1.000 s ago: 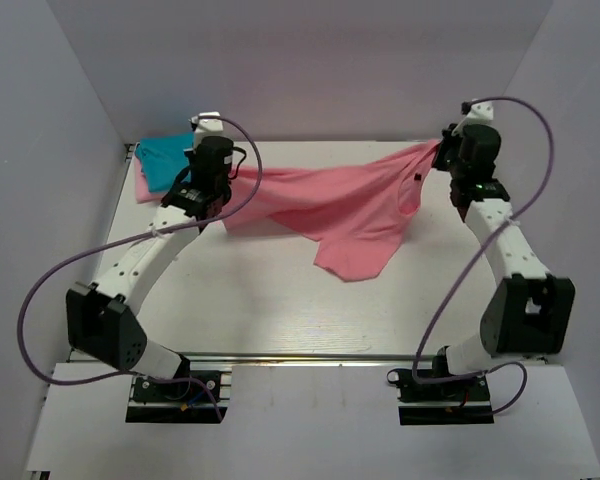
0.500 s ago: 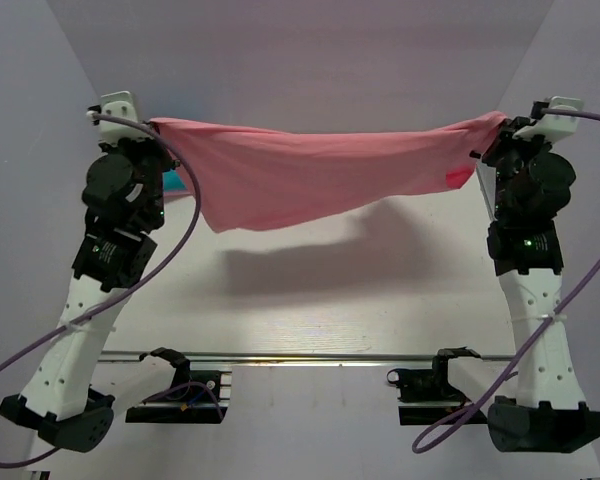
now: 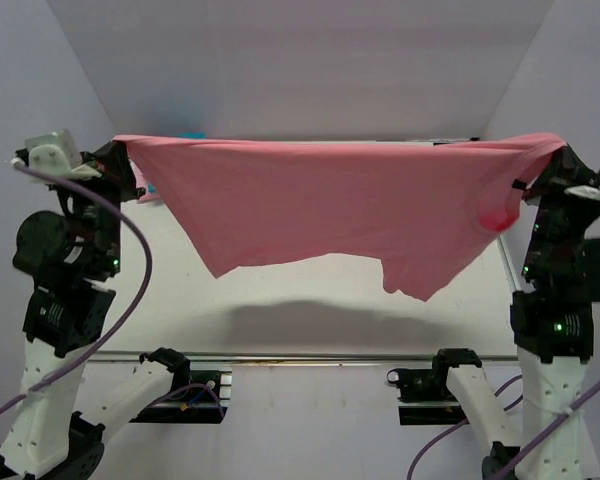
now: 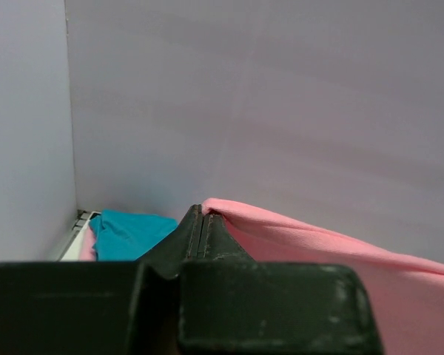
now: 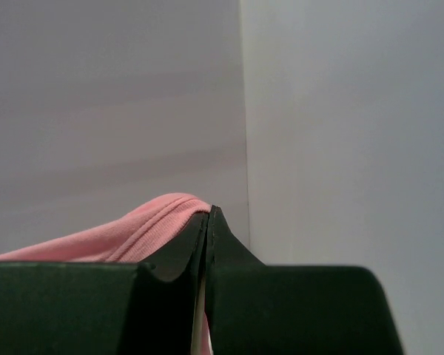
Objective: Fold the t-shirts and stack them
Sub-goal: Flatten out the tshirt
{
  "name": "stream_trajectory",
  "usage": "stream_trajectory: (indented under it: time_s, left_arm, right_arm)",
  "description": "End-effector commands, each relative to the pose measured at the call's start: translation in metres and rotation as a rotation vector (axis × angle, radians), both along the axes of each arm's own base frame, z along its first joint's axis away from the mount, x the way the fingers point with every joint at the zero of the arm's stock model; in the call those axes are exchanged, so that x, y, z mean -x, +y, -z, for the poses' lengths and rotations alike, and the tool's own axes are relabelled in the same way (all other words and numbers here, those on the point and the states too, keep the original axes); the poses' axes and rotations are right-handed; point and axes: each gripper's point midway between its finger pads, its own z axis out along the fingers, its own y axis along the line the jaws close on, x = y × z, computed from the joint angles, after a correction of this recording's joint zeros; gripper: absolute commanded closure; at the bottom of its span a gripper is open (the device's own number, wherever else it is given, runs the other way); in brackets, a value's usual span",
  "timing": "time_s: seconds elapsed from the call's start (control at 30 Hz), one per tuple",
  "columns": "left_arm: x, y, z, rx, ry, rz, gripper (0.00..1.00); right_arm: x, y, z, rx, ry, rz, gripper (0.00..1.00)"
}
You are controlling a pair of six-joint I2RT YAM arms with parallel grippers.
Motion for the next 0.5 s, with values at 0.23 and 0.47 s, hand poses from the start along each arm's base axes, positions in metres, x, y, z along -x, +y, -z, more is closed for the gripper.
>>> stream_trajectory:
  time_s: [0.23, 0.47]
  left_arm:
    - [0.001, -0.02, 0.023, 0.029, 0.02, 0.115, 1.0]
    - [-0.077, -0.049, 0.101, 0.012, 0.24, 0.073, 1.0]
  right_arm:
    - [0.02, -0.008, 0.005, -0.03, -0.025, 0.038, 1.0]
    - [-0.063, 0.006, 0.093, -0.1, 0.209, -0.035, 1.0]
